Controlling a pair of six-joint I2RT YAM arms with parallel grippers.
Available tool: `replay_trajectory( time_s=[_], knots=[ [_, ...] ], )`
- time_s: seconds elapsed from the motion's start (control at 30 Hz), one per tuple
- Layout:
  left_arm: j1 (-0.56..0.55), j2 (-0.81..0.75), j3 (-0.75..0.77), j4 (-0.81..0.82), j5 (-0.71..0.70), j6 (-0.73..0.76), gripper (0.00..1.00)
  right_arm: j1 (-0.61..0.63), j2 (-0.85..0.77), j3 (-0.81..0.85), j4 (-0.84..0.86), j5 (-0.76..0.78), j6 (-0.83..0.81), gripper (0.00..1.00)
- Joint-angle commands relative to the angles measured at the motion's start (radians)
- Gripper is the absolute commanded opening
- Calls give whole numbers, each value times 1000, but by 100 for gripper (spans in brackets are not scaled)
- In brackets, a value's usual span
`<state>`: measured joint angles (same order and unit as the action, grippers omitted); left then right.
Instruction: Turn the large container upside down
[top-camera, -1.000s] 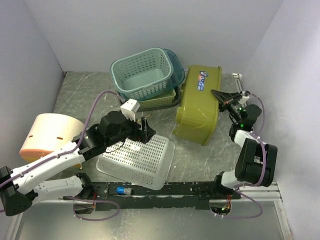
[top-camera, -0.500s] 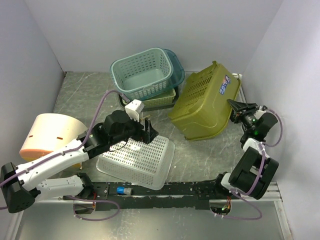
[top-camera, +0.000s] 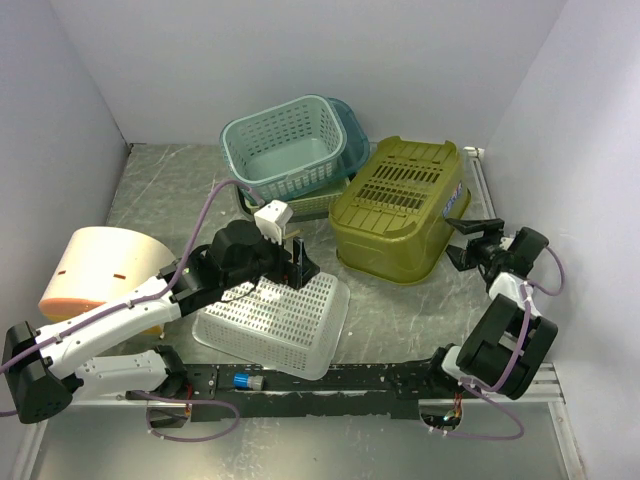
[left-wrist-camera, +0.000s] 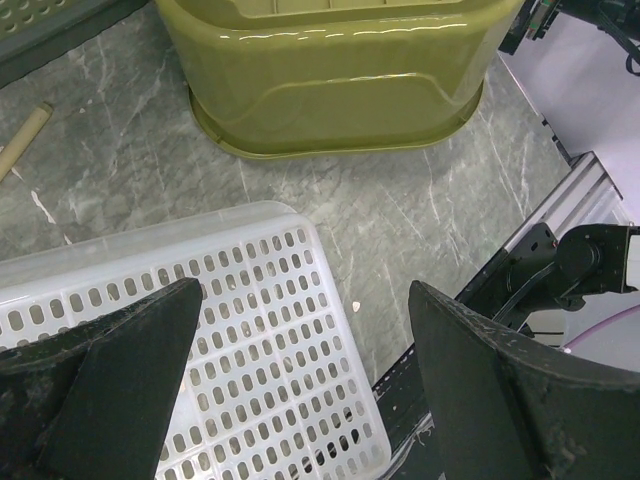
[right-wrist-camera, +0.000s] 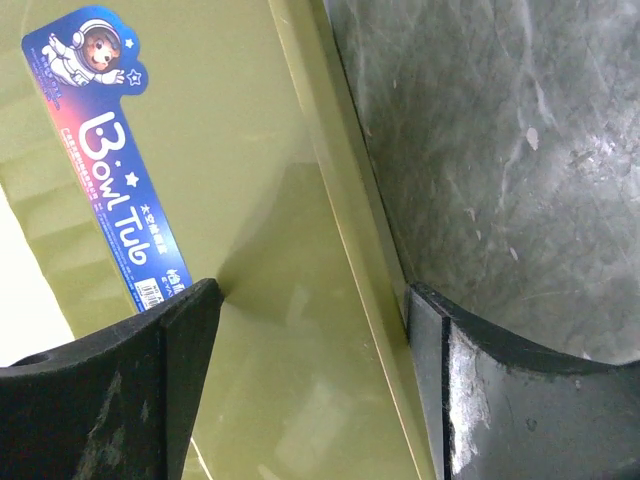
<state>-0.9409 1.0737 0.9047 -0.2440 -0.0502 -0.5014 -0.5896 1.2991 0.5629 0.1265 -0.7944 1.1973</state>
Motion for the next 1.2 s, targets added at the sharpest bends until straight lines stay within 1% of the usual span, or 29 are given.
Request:
replay_trajectory(
  time_s=[0.0,0.1,0.17,0.27,0.4,0.53,0.6,0.67,0.77,0.83,0.9,0.97,1.07,1.17],
  knots=[
    [-6,0,-3,42,38,14,96,-2,-12,77,-125,27,-114,74],
    [-6,-7,-18,64,45,10,96,-3,-8,109,-192,62,-158,75],
    [-6,-10,-21,61,47,8,96,-1,-10,137,-248,106,-212,81],
    [-6,-11,-17,52,43,10,96,-1,-8,217,-393,219,-314,90],
    [-6,-8,-19,60,46,18,96,3,-7,296,-536,352,-426,96],
    [-6,2,-6,50,41,21,96,22,-21,383,-656,494,-522,97],
    [-6,2,2,42,29,27,96,60,-52,412,-659,517,-567,97],
    [-6,5,17,25,5,32,96,148,-93,431,-637,544,-614,97],
    [-6,12,49,-20,-41,46,96,354,-142,508,-609,627,-685,97],
    [3,10,76,-63,-78,41,96,483,-159,538,-573,615,-725,97],
    [27,-1,89,-73,-101,25,96,580,-158,566,-555,575,-741,98],
    [66,-12,96,-90,-136,-11,96,677,-133,606,-580,561,-754,99],
    [133,-32,89,-150,-247,-116,96,867,-102,638,-615,614,-757,100],
    [208,-50,63,-183,-254,-151,96,1052,-69,622,-622,650,-733,100]
  ],
)
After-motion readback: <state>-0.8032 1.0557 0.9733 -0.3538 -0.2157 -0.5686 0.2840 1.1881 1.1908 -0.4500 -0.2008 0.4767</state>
